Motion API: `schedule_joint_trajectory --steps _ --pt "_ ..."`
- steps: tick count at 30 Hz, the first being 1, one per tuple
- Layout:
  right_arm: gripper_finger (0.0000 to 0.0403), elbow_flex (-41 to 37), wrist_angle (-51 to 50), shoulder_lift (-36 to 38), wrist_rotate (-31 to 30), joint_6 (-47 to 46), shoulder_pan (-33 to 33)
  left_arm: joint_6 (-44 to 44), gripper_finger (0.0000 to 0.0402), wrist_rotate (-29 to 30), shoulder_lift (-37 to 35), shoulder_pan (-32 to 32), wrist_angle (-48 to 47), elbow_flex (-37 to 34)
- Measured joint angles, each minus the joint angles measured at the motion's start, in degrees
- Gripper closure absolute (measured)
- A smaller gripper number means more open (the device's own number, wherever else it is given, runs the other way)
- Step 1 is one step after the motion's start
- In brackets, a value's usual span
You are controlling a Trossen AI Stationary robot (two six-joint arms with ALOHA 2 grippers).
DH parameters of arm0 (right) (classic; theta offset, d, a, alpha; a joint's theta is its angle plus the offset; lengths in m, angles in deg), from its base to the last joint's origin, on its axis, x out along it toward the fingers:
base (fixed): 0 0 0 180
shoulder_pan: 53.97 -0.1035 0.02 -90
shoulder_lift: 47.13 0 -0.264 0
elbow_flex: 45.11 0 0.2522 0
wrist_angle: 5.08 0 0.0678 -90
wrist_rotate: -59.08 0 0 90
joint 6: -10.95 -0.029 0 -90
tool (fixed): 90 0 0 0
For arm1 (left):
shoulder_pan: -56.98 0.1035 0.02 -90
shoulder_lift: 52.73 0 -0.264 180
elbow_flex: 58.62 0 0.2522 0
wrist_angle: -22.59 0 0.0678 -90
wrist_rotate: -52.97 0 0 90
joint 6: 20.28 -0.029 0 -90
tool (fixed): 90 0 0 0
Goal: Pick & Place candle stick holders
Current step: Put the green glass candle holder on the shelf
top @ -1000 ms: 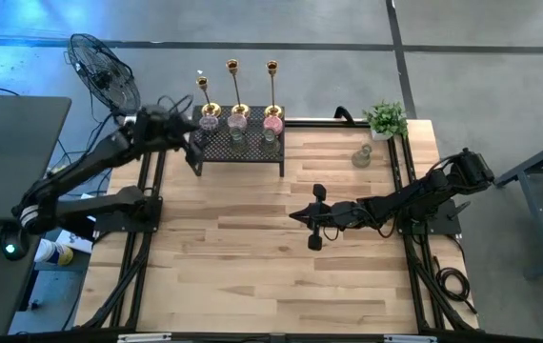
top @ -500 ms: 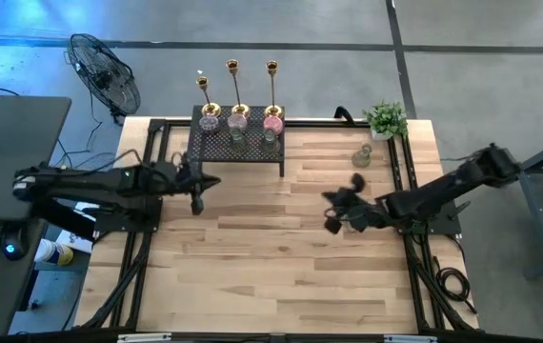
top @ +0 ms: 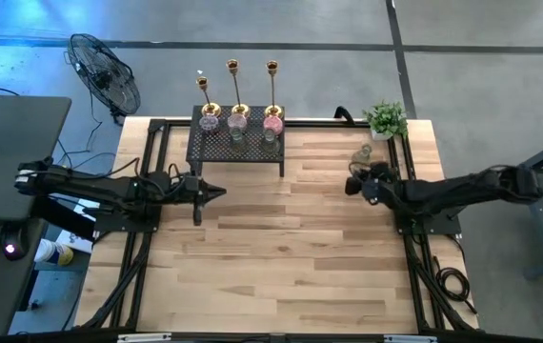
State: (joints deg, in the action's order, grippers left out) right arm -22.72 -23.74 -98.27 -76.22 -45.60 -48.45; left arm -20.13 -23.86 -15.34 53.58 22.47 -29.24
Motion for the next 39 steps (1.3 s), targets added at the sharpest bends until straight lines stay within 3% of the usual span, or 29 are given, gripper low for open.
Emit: schedule_joint_trajectory --steps 7,13,19,25,34,39 --pt "0.0196 -0.1 0.0 -0.2 0.1 3.9 10.6 0.1 0.0392 0.0 0.0 0.0 -0.1 0.0" --pt "0.0161 -0.1 1.5 -0.2 -1.7 7.8 16.0 0.1 0.0392 0.0 0.0 0.0 -0.1 0.0" --pt "0.016 0.0 11.7 -1.1 3.6 18.4 19.8 0.1 0.0392 0.0 0.0 0.0 -0.1 0.0" --pt "0.0169 0.0 13.8 -6.7 6.5 19.1 23.9 0.1 0.0392 0.0 0.0 0.0 -0.3 0.0" --pt "0.0219 0.0 29.8 -17.0 8.7 25.7 26.5 0.1 0.0392 0.0 0.0 0.0 -0.5 0.0" --pt "0.027 -0.1 32.8 -19.1 8.8 27.5 26.7 0.1 0.0392 0.0 0.0 0.0 -0.5 0.0"
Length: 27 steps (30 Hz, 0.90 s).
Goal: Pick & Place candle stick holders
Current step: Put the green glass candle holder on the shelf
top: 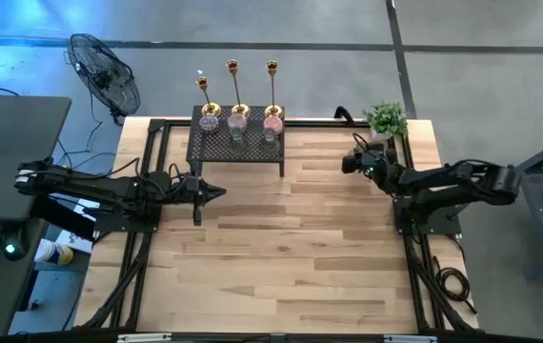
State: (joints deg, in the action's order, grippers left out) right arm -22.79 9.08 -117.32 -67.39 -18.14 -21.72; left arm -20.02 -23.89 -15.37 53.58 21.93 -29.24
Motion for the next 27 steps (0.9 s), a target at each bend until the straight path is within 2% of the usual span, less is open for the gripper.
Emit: schedule_joint_trajectory --steps 4,10,13,17,20,24,27 --pt "0.0308 0.0 1.4 0.5 0.0 1.4 0.0 0.0 0.0392 0.0 0.0 0.0 0.0 0.0" --pt "0.0296 0.0 1.9 2.7 5.0 2.6 -0.5 0.1 0.0392 0.0 0.0 0.0 0.0 0.0" --pt "0.0288 0.0 1.6 4.5 7.5 3.6 -3.9 0.2 0.0392 0.0 0.0 0.0 0.0 0.0" --pt "0.0298 0.0 0.9 6.8 9.9 3.7 -12.9 0.2 0.0392 0.0 0.0 0.0 0.0 0.0" --pt "0.0302 0.0 0.2 6.9 9.7 1.8 -23.1 0.2 0.0392 0.0 0.0 0.0 0.0 0.0" --pt "0.0298 1.8 -0.3 3.9 2.1 -2.4 -37.6 0.2 0.0392 0.1 0.0 0.0 0.2 0.0" --pt "0.0298 7.0 0.0 -1.4 -5.0 -2.4 -45.5 0.2 0.0392 0.4 0.0 0.0 0.6 0.0"
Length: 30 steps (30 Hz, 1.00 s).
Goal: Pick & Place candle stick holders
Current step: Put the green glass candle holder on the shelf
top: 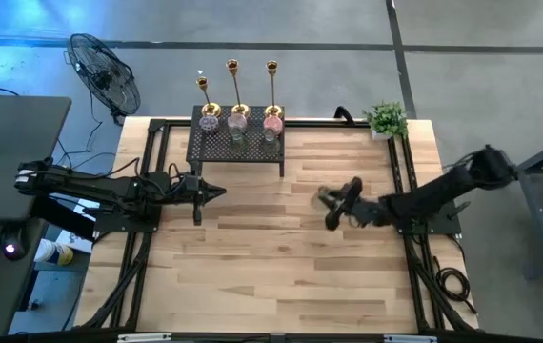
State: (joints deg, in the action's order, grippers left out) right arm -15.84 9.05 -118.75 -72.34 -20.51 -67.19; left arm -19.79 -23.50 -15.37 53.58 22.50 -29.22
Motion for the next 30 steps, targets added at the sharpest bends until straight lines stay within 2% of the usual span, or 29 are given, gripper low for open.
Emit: schedule_joint_trajectory --steps 2,4,11,16,23,30 --pt "0.0298 4.7 0.1 -4.9 -1.4 1.9 -2.7 0.2 0.0392 0.1 0.0 0.0 0.0 0.0" --pt "0.0298 9.8 0.5 -10.7 -0.3 4.8 -3.6 0.5 0.0392 0.1 0.0 0.0 0.0 0.0" --pt "0.0296 24.2 12.1 -30.9 13.9 15.4 -0.5 1.1 0.0392 0.1 0.0 0.0 -0.3 0.0" --pt "0.0296 34.3 13.0 -41.3 20.7 18.4 4.6 1.1 0.0392 0.1 0.0 0.0 -0.6 0.0" --pt "0.0298 46.1 12.5 -50.2 26.7 22.8 9.5 1.1 0.0392 0.2 0.0 0.0 -0.6 0.0" --pt "0.0295 51.4 11.8 -54.2 28.6 24.0 12.0 1.1 0.0392 0.6 0.0 0.0 -0.7 0.0"
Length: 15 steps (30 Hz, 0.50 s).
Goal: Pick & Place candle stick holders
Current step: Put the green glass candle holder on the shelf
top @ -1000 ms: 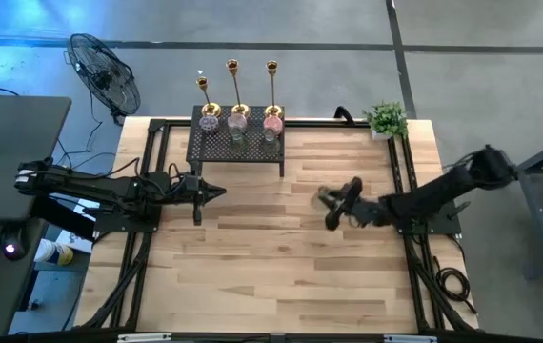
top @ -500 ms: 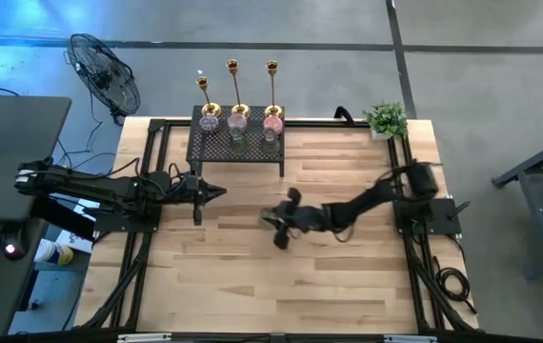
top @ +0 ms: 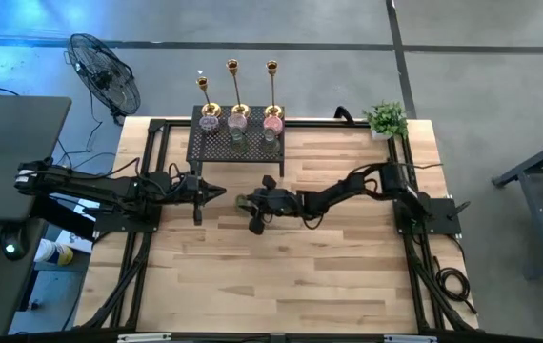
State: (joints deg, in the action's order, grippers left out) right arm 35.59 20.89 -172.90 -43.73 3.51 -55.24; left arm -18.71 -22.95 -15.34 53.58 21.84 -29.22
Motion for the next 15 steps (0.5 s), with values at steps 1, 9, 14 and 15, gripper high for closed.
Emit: schedule_joint_trajectory --steps 1,9,14,15 --pt "0.0294 0.0 0.0 -0.2 0.0 0.0 0.2 0.0 0.0392 0.0 0.0 0.0 0.0 0.0" --pt "0.0249 -0.1 -0.9 -0.2 -1.5 -1.6 -0.1 0.2 0.0392 0.0 0.5 0.0 -0.7 0.0" --pt "0.0184 -0.4 -5.5 1.9 -1.2 -1.5 -0.3 0.4 0.0392 -1.6 3.0 0.0 -1.1 0.3" --pt "0.0172 -0.4 -7.4 3.2 -1.1 -1.4 -0.3 0.4 0.0392 -1.7 3.8 0.0 -1.7 0.6"
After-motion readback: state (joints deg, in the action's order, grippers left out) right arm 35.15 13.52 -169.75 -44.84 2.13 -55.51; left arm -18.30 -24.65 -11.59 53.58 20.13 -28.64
